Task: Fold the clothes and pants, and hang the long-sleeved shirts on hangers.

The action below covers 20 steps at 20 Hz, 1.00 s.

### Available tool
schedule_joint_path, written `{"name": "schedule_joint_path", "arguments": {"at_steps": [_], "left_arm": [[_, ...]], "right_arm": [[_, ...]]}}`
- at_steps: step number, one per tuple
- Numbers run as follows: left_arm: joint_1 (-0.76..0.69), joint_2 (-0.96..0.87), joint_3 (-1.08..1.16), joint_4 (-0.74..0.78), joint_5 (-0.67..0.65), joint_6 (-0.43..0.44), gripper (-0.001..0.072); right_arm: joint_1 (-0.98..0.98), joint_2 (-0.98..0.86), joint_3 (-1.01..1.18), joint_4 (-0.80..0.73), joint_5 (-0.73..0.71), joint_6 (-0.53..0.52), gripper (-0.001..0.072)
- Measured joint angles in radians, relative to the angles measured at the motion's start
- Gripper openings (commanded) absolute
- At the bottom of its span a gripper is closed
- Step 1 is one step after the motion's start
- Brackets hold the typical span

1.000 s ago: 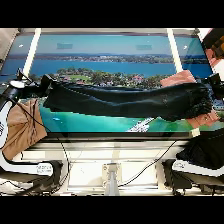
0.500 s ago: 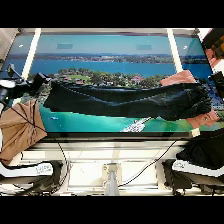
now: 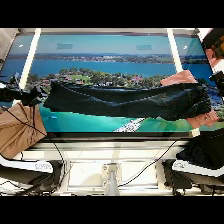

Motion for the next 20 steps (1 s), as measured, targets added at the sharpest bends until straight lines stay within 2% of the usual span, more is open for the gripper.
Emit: {"name": "schedule_joint_path", "arguments": {"at_steps": [4,9,14,15,17,18,19,20], "left_arm": [[0.008,-0.093,0.059,-0.002,-0.064,0.058,0.0714],[0.000,-0.155,0.079,-0.076,-0.127,0.137,0.0714],[-0.050,-0.218,0.082,-0.138,-0.248,0.174,0.0695],[-0.063,-0.228,0.083,-0.143,-0.261,0.178,0.0599],[-0.085,-0.244,0.082,-0.130,-0.256,0.183,0.0212],[-0.093,-0.249,0.082,-0.117,-0.239,0.187,0.0050],[-0.100,-0.253,0.083,-0.117,-0.227,0.188,0.0036],[-0.103,-0.254,0.086,-0.123,-0.219,0.190,0.0035]], "right_arm": [[0.000,0.000,0.000,-0.003,0.006,-0.001,0.0687],[0.000,0.000,0.000,-0.001,0.028,-0.001,0.0686],[0.000,0.000,0.000,0.002,0.072,-0.001,0.0685],[0.000,0.000,0.000,0.002,0.080,0.000,0.0685],[0.000,0.006,0.000,0.003,0.097,-0.001,0.0684],[0.000,0.011,0.000,0.004,0.102,-0.001,0.0683],[0.000,0.017,0.000,0.004,0.105,-0.001,0.0651],[0.000,0.025,0.000,0.004,0.111,-0.003,0.0543]]}}
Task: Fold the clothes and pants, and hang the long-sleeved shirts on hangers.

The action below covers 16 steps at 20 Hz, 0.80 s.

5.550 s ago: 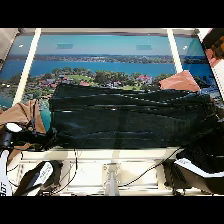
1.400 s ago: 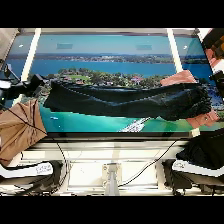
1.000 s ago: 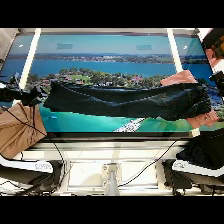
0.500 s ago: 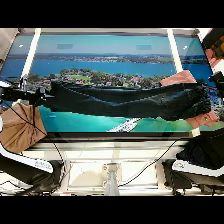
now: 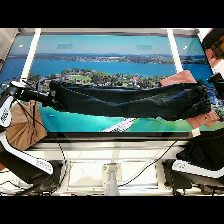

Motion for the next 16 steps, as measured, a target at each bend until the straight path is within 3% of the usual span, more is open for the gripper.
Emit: {"name": "schedule_joint_path", "arguments": {"at_steps": [1,5,9,11,16], "left_arm": [[-0.001,-0.001,0.007,-0.008,0.003,0.000,0.0035],[0.014,0.021,0.078,0.020,0.004,-0.002,0.0035],[0.041,0.119,0.197,0.006,-0.057,-0.027,0.0035],[0.048,0.182,0.253,0.004,-0.063,-0.037,0.0035],[0.054,0.353,0.322,-0.002,-0.039,-0.045,0.0035]], "right_arm": [[0.000,0.009,0.000,0.001,0.007,-0.010,0.0432],[0.000,0.069,0.000,0.016,0.045,-0.082,0.0206],[0.003,0.149,0.000,0.037,0.085,-0.119,0.0188],[0.021,0.190,0.000,0.050,0.099,-0.138,0.0039],[0.165,0.258,0.000,0.071,0.137,-0.183,0.0037]]}}
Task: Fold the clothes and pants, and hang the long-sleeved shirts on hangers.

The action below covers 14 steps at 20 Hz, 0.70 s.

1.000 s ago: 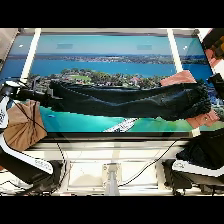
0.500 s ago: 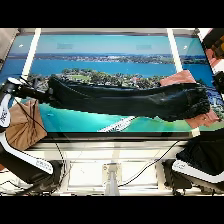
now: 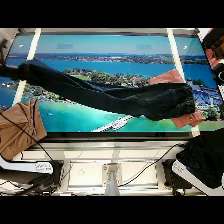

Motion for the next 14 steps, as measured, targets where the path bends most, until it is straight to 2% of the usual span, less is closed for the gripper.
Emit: {"name": "schedule_joint_path", "arguments": {"at_steps": [5,10,14], "left_arm": [[-0.003,0.126,0.015,-0.026,0.070,-0.071,0.0035],[-0.032,0.179,0.018,-0.147,0.093,-0.096,0.0035],[-0.066,0.193,0.018,-0.259,0.096,-0.100,0.0035]], "right_arm": [[0.251,-0.016,0.000,0.053,-0.079,0.025,0.0036],[0.584,-0.140,0.000,0.095,-0.308,0.142,0.0035],[0.872,-0.321,0.021,0.122,-0.526,0.271,0.0034]]}}
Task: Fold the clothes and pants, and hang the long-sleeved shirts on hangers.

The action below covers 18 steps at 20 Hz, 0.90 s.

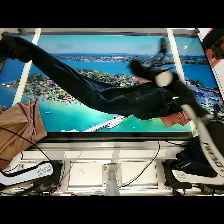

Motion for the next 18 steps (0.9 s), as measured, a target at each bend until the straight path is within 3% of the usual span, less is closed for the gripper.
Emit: {"name": "schedule_joint_path", "arguments": {"at_steps": [3,7,12,18], "left_arm": [[-0.012,0.011,0.000,-0.085,-0.010,-0.001,0.0035],[-0.018,0.019,-0.001,-0.127,-0.029,-0.004,0.0035],[-0.032,0.006,-0.006,-0.073,-0.038,-0.004,0.0035],[-0.121,-0.063,-0.026,0.026,-0.063,-0.005,0.0035]], "right_arm": [[0.174,-0.176,0.109,0.034,-0.093,0.058,0.0034],[0.319,-0.414,0.363,0.055,-0.105,0.100,0.0034],[0.419,-0.565,0.595,0.042,0.007,0.109,0.0035],[0.404,-0.596,0.656,-0.079,0.214,0.066,0.0034]]}}
